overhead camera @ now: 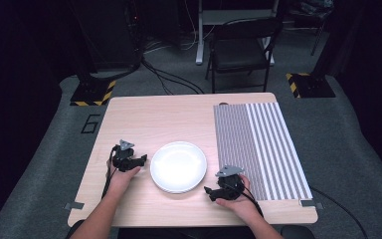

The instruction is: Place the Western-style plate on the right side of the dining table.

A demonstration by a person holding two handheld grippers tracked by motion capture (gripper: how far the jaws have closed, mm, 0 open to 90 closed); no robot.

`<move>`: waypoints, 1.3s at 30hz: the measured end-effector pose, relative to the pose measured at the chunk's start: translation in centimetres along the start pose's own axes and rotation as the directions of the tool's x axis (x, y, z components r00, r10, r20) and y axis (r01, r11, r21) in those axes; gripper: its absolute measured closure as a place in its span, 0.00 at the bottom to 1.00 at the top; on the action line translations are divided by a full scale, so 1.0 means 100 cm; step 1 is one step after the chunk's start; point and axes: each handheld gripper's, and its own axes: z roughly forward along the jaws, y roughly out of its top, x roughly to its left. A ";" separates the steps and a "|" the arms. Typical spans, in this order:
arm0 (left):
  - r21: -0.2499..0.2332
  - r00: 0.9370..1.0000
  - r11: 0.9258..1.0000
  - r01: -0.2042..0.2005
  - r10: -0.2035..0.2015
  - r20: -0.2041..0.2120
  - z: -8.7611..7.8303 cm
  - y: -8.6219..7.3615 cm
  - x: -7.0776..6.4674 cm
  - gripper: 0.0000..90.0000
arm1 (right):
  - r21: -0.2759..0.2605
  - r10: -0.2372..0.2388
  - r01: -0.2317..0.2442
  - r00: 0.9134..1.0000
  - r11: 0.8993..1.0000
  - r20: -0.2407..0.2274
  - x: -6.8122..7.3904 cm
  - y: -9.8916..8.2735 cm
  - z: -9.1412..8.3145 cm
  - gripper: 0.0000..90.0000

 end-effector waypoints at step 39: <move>0.093 0.868 0.934 0.346 -0.356 0.346 -0.028 0.008 -0.008 0.75 | -0.056 0.223 -0.223 0.975 0.973 -0.017 -0.014 0.029 -0.017 0.59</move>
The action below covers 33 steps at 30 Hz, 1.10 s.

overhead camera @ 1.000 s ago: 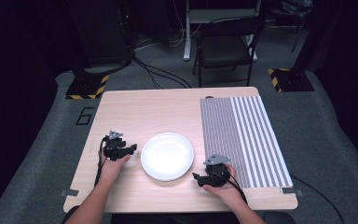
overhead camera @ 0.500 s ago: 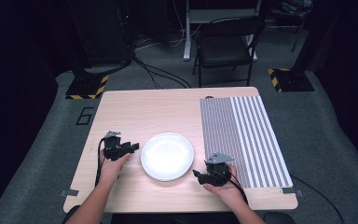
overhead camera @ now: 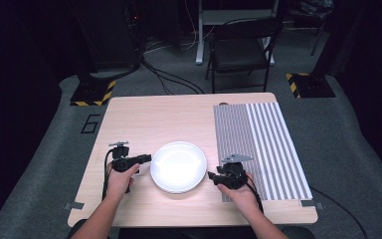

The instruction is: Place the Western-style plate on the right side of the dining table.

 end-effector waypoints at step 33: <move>0.065 0.994 0.995 0.070 -0.075 0.080 0.002 -0.009 -0.001 0.83 | -0.058 0.257 -0.262 0.963 0.963 -0.077 -0.019 0.012 0.028 0.64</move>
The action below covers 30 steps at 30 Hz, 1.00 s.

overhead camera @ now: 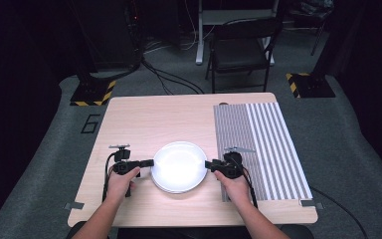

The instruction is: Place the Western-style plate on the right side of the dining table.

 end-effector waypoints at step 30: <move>0.014 0.999 1.000 -0.028 0.029 -0.040 0.004 -0.003 -0.009 0.82 | 0.061 0.158 -0.157 0.987 0.986 -0.003 0.000 -0.008 0.015 0.76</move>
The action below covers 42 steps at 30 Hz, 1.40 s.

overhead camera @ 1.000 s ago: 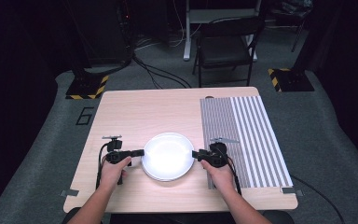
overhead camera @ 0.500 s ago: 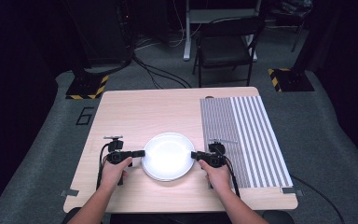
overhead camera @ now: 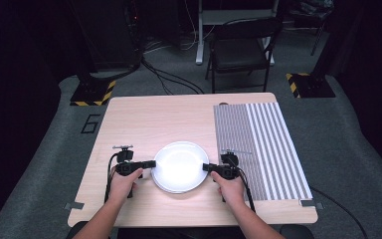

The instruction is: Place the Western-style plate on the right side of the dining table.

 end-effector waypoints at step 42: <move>-0.031 1.000 1.000 -0.002 0.001 -0.009 0.022 -0.013 -0.018 0.75 | -0.047 0.085 -0.084 0.996 0.995 0.002 -0.009 -0.018 -0.029 0.70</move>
